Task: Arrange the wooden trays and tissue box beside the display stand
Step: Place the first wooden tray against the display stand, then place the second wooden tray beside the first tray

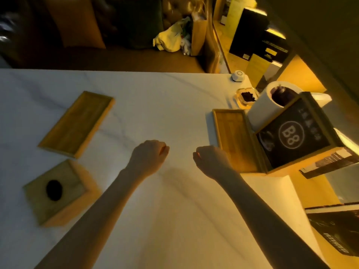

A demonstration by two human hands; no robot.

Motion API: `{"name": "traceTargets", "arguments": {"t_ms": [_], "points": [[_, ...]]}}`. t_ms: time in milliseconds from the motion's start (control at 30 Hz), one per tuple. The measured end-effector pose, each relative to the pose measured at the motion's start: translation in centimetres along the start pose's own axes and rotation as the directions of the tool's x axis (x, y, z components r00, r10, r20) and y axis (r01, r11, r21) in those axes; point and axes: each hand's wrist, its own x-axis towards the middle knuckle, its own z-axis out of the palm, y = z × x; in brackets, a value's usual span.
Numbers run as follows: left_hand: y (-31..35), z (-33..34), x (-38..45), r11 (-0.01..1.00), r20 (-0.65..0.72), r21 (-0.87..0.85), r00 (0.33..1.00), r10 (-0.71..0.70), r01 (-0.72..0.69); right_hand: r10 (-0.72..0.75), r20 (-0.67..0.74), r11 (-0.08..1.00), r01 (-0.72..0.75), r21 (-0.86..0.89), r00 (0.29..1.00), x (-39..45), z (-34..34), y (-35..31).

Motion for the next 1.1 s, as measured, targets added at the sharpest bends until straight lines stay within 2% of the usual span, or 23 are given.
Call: {"name": "traceTargets", "arguments": {"t_ms": [167,367,500,567,700,833,967,1033,1100], "points": [[-8.6,-5.8,-1.8,0.996,-0.124,0.063,0.991,-0.053,0.061,-0.122,-0.049,0.991,0.125,0.053,0.991,3.1,-0.1,-9.1],[-19.4,-9.6,-3.2,0.996,-0.198,0.038,0.977,-0.077,0.086,-0.172,-0.112,0.964,0.190,0.184,0.979,6.3,1.7,-19.3],[-26.0,-9.9,-4.0,0.984,-0.212,0.122,0.972,-0.098,0.126,-0.167,-0.032,0.959,0.170,0.228,0.985,8.4,4.6,-23.8],[-29.1,-9.2,-3.9,0.975,-0.152,0.166,0.981,-0.124,0.149,-0.152,0.066,0.957,0.131,0.259,0.986,9.6,6.5,-25.3],[-33.8,-7.4,-3.5,0.943,-0.013,0.191,0.961,-0.276,0.273,-0.122,0.269,0.964,0.049,0.262,0.956,11.7,10.1,-27.4],[-36.6,-6.6,-3.3,0.919,0.011,0.185,0.935,-0.355,0.347,-0.105,0.328,0.976,0.034,0.216,0.939,13.2,12.3,-28.5],[-38.5,-6.5,-2.6,0.900,0.060,0.066,0.899,-0.434,0.430,-0.153,0.334,0.983,0.108,0.150,0.930,13.9,13.5,-29.3],[-38.3,-6.9,-2.3,0.877,0.046,-0.124,0.885,-0.463,0.465,-0.158,0.391,0.979,0.094,0.178,0.907,14.2,14.1,-29.8],[-37.4,-7.4,-1.9,0.808,0.052,-0.296,0.853,-0.519,0.510,-0.141,0.434,0.968,0.033,0.248,0.890,14.3,14.3,-30.2]]}}
